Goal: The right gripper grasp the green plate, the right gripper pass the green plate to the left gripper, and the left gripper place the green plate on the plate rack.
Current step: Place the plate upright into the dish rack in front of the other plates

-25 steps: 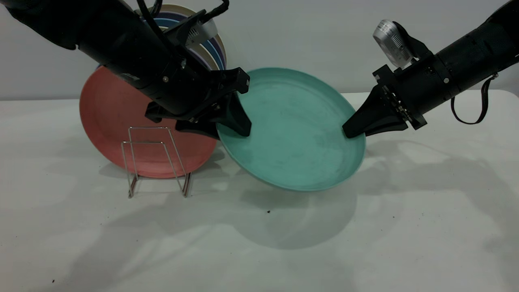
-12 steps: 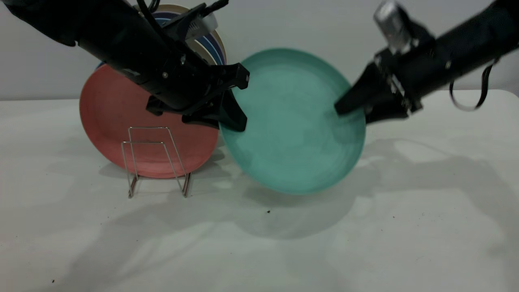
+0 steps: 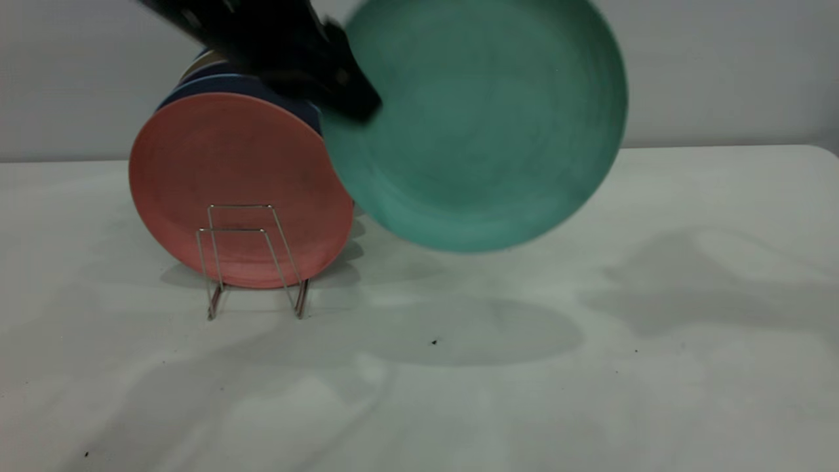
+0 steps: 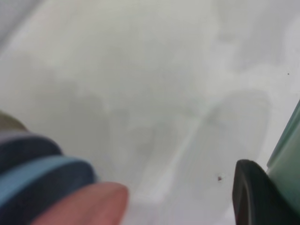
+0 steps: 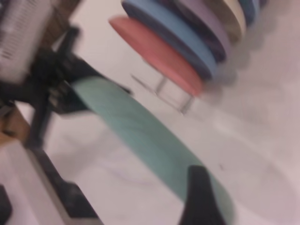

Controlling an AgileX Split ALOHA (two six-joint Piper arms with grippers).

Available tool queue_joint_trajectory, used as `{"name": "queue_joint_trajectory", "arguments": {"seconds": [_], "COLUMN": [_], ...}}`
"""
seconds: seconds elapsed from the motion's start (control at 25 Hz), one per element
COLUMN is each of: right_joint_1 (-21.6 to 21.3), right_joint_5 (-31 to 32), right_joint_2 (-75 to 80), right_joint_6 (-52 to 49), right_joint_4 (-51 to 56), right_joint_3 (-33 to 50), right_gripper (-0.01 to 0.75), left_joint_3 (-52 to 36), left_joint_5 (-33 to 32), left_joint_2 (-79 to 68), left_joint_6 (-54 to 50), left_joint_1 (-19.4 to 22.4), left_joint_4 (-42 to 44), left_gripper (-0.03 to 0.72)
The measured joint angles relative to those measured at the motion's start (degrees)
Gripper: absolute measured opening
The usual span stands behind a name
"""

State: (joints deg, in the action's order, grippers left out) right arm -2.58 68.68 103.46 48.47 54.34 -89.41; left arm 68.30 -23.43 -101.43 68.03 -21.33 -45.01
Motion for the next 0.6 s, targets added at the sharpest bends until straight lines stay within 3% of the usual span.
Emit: {"name": "queue_joint_trajectory", "arguments": {"seconds": [0.2,0.48,0.6], "right_joint_1": [0.31,0.31,0.35], "right_joint_5": [1.29,1.52,1.52], "right_joint_2": [-8.83,-11.06,-13.28], "right_joint_6": [-6.98,-11.81,-15.20], "right_joint_4": [-7.99,-10.91,-16.11], "right_joint_3": [0.31,0.52,0.59], "right_gripper": [0.455,0.449,0.447], "left_joint_3": [0.00,-0.11,-0.11], "left_joint_5": [-2.02,-5.26,-5.75], "left_joint_2": [6.67,7.83,9.43], "left_joint_6": [0.64,4.29,4.52], "left_joint_1": [2.93,4.01,7.72], "left_joint_4": [0.98,4.95,9.40], "left_gripper": [0.072,0.072,0.072]}}
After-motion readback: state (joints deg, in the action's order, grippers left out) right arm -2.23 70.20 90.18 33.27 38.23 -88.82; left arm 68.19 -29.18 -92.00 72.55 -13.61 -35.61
